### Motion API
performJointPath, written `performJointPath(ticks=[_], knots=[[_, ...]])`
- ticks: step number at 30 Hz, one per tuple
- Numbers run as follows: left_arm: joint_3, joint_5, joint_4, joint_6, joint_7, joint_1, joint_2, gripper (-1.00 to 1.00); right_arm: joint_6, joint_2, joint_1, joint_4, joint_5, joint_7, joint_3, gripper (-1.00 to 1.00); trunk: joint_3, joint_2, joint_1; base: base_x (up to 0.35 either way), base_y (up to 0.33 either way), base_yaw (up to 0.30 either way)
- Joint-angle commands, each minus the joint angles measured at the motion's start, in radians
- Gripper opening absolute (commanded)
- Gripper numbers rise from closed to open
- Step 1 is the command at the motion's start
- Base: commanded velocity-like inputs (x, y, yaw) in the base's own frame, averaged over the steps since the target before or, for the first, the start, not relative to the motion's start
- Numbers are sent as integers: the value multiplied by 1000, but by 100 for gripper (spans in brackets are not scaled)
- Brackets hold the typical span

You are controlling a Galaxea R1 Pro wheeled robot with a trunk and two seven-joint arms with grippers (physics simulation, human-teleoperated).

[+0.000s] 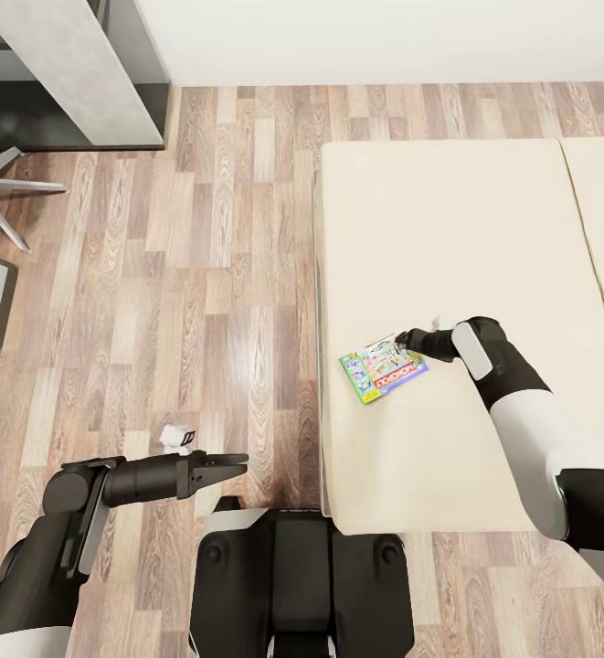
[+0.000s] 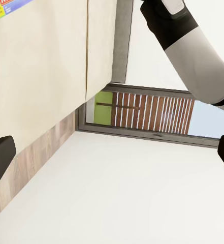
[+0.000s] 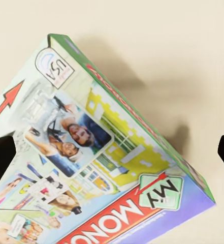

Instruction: Put all the toys in the child's room - the three board games (two on the bed and one on the table), the two jigsaw puzzles on the table, and the tennis ball on the table - inside the toy box on the table in the child's room.

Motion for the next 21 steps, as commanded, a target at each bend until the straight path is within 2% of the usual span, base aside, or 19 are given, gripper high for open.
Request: performJointPath(ticks=[1, 21], knots=[[0, -1, 0, 11, -4, 0, 0, 100, 3, -1, 0, -1, -11, -9, 4, 100, -1, -2, 1, 0, 0, 0], [0, -1, 0, 11, -3, 0, 0, 100, 2, 12, 1, 6, -11, -10, 5, 100, -1, -2, 1, 0, 0, 0]])
